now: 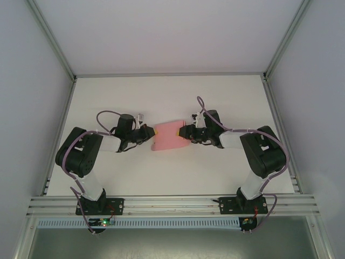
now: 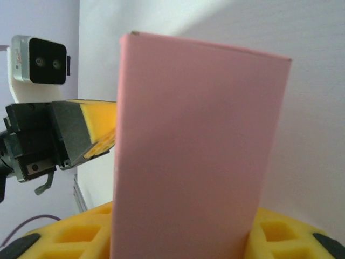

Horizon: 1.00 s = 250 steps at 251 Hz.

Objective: Assemble paper box

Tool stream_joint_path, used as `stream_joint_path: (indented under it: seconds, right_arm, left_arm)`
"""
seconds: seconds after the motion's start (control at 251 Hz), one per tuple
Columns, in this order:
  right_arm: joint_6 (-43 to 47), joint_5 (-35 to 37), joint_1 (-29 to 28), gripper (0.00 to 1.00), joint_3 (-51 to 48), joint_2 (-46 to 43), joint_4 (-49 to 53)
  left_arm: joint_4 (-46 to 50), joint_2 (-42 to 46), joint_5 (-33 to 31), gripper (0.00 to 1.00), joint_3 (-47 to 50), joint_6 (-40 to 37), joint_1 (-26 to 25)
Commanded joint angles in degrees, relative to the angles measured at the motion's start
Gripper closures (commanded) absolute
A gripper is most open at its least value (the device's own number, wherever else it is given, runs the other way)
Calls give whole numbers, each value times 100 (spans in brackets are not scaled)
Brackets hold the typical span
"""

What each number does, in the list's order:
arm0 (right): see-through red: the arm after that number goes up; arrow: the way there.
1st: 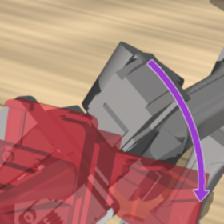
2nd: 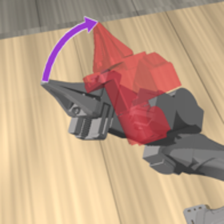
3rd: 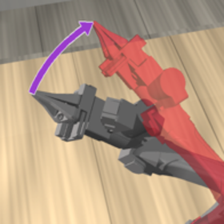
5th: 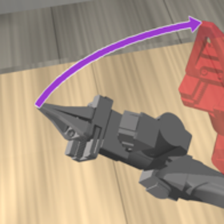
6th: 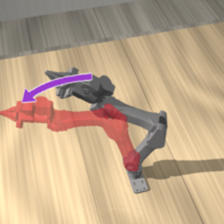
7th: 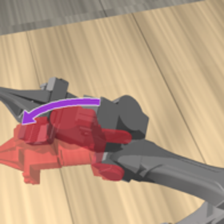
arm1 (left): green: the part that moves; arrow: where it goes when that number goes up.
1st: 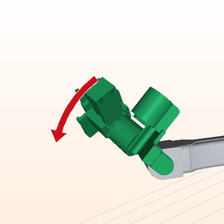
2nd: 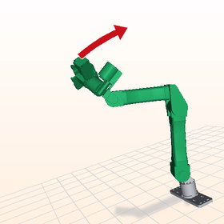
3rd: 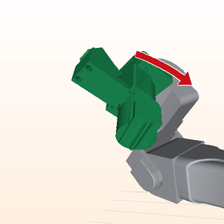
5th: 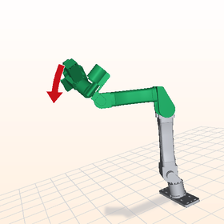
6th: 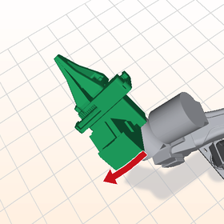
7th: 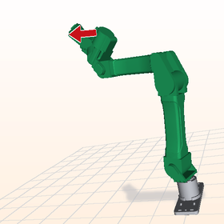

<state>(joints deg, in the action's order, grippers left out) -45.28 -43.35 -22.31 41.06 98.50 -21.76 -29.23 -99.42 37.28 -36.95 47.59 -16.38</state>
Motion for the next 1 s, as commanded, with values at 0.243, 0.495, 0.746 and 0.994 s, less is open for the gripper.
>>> stream_joint_path:
  seconds: [0.243, 0.495, 0.746, 0.994]
  right_arm:
    - [141, 30, 124, 61, 44, -1197, 631]
    - [-737, -40, 520, 60, 682, -1851, 2420]
    - [-2152, -1097, 846, 62, 1012, -1790, 3076]
    - [-2606, -1455, 869, 63, 988, -1957, 3270]
  left_arm:
    - [2354, 2248, -1331, 0, -886, -3246, -346]
    - [4391, 3113, -2833, 0, -1643, -7171, -2460]
    - [3917, 2601, -5012, 0, -1530, -8818, -3444]
    - [3467, 1993, -5932, 6, -1508, -9299, -3436]
